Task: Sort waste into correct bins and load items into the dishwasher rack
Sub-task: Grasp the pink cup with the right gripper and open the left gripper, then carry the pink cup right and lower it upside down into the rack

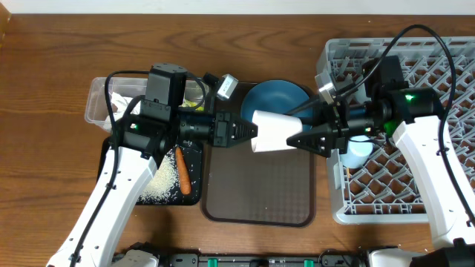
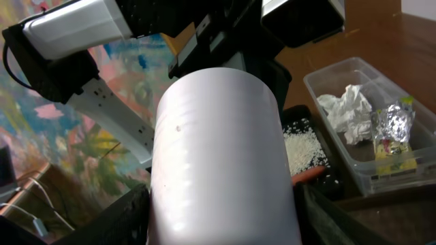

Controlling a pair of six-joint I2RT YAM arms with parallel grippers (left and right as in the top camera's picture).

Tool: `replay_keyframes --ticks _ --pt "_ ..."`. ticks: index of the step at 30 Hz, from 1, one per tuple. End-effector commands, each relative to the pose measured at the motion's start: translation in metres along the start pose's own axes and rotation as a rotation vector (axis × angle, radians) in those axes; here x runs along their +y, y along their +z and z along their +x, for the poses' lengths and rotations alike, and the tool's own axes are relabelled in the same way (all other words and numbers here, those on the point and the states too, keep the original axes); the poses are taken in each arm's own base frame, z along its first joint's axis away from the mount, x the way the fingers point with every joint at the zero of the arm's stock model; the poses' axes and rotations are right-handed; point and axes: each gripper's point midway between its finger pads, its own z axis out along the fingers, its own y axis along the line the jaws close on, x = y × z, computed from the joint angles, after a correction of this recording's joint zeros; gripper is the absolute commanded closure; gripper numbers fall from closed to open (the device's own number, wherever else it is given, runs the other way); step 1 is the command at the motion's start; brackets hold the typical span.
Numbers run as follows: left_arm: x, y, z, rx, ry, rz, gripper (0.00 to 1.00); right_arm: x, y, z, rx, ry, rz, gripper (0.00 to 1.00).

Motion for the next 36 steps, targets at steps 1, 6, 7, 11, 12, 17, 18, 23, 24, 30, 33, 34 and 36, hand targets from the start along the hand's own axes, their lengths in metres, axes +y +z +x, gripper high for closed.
replay_keyframes --ticks 1,6,7,11,12,17,18,23,24,30,33,34,36 --pt "0.005 0.001 0.0 -0.001 0.009 -0.015 0.86 0.006 -0.002 -0.011 -0.03 -0.007 -0.016 0.45" --pt "0.006 0.001 0.0 -0.003 0.009 -0.021 0.86 0.002 -0.006 -0.014 -0.038 0.012 -0.002 0.51" --pt "0.006 0.001 0.0 -0.003 0.009 -0.022 0.86 0.002 -0.006 -0.014 -0.039 0.009 -0.001 0.51" --pt "0.007 0.001 -0.001 -0.006 0.009 -0.028 0.86 0.0 -0.008 -0.014 -0.039 0.009 0.01 0.53" --pt "0.01 0.001 -0.002 -0.011 0.009 -0.043 0.86 -0.002 -0.009 -0.013 -0.034 0.015 0.018 0.53" --pt "0.019 0.0 -0.005 -0.031 0.009 -0.096 0.86 -0.006 -0.011 -0.01 -0.019 0.035 0.044 0.53" --pt "0.019 0.0 -0.005 -0.031 0.009 -0.096 0.86 -0.006 -0.011 -0.011 -0.02 0.035 0.045 0.53" --pt "0.019 0.0 -0.005 -0.032 0.009 -0.096 0.86 -0.006 -0.011 -0.01 -0.02 0.039 0.045 0.53" --pt "0.019 0.0 -0.005 -0.032 0.01 -0.096 0.87 -0.006 -0.011 -0.01 -0.019 0.042 0.044 0.53" --pt "0.017 0.0 -0.009 -0.043 0.031 -0.091 0.87 -0.005 -0.008 -0.008 -0.007 0.054 0.038 0.53" --pt "0.017 0.0 -0.01 -0.045 0.037 -0.09 0.87 -0.004 -0.007 -0.007 -0.003 0.057 0.037 0.54" --pt "0.017 0.0 -0.01 -0.046 0.039 -0.09 0.87 -0.004 -0.007 -0.007 -0.002 0.057 0.037 0.54" --pt "0.017 0.0 -0.011 -0.049 0.042 -0.09 0.86 -0.006 -0.007 -0.005 0.008 0.064 0.051 0.54"
